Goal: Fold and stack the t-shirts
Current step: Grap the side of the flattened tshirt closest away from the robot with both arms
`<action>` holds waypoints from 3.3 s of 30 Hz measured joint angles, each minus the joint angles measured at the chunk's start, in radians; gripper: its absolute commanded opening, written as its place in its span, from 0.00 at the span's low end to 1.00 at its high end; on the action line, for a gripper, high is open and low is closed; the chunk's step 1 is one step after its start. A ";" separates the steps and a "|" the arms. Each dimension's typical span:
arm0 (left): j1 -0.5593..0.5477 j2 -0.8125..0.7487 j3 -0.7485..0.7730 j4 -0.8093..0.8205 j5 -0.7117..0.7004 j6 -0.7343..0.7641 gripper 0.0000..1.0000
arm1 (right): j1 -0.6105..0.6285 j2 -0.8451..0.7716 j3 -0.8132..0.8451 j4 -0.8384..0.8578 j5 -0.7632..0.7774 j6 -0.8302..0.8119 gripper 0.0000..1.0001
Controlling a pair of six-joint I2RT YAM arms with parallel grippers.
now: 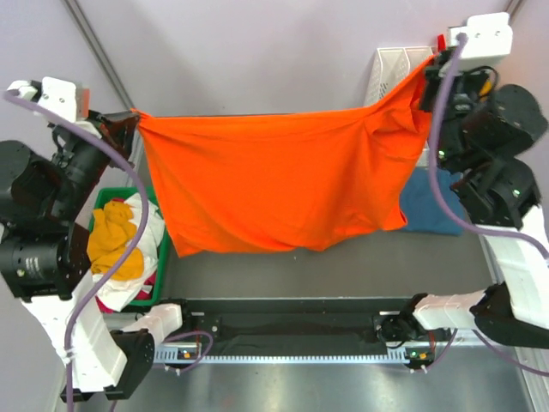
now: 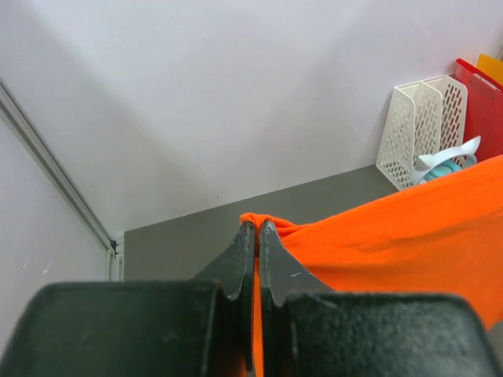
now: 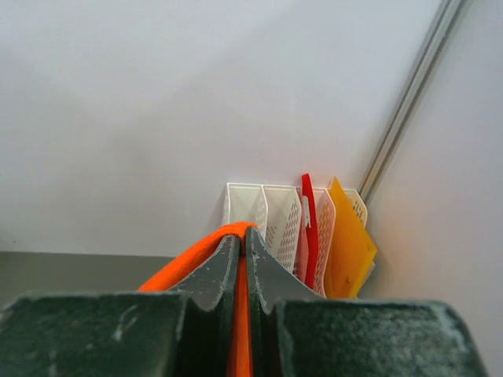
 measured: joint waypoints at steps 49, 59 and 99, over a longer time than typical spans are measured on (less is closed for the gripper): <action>-0.007 0.290 -1.003 0.428 -0.112 0.090 0.00 | -0.231 0.168 -0.934 0.224 -0.348 0.355 0.00; -0.007 0.037 -1.146 0.406 -0.052 0.165 0.00 | -0.157 0.040 -1.095 0.220 -0.312 0.542 0.00; -0.007 -0.004 -1.201 -0.034 -0.013 0.492 0.00 | 0.307 -0.019 -1.235 -0.221 -0.255 1.217 0.00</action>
